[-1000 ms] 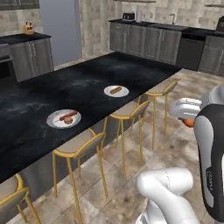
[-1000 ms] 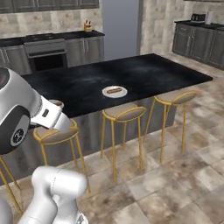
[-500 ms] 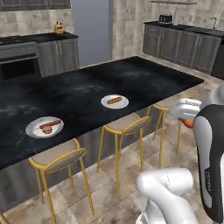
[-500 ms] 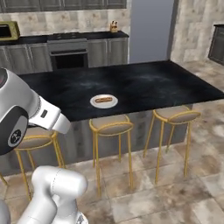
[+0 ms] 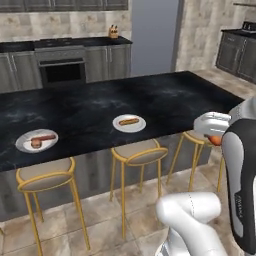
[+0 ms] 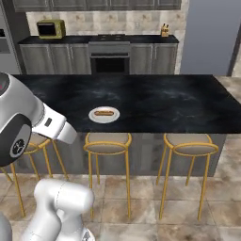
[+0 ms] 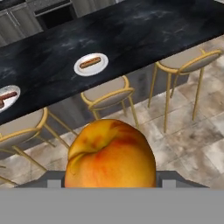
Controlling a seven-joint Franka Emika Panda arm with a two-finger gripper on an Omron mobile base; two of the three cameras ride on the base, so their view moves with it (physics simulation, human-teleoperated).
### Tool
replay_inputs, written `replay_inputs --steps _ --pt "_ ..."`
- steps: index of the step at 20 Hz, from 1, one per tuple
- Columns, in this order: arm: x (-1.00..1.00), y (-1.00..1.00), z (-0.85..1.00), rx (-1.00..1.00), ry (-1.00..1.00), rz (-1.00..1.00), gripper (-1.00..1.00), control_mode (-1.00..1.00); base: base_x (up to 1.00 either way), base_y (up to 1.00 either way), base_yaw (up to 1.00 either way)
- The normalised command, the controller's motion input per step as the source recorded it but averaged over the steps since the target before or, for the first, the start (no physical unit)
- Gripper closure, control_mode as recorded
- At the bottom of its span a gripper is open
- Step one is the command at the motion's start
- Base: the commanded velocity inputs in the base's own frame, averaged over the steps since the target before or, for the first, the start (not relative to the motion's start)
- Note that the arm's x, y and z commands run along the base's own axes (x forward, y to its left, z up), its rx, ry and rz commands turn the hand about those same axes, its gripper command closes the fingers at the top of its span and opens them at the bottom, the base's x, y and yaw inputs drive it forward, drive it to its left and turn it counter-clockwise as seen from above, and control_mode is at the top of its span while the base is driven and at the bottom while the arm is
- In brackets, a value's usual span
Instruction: Pick up the tangerine and peach from the fridge and place one fruit on each plate on the dining counter.
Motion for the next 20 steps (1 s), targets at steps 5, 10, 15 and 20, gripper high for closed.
replay_inputs --steps 5,10,15,20 --pt "0.0 0.0 0.0 0.0 0.0 0.0 1.0 1.0 0.41 -0.06 0.3" --pt "0.0 0.0 0.0 0.0 0.0 0.0 1.0 1.0 0.64 -0.06 0.22" --pt "0.0 0.0 0.0 0.0 0.0 0.0 1.0 1.0 0.66 -0.35 0.12" --pt "0.0 0.0 0.0 0.0 0.0 0.0 1.0 1.0 0.65 -0.35 0.08"
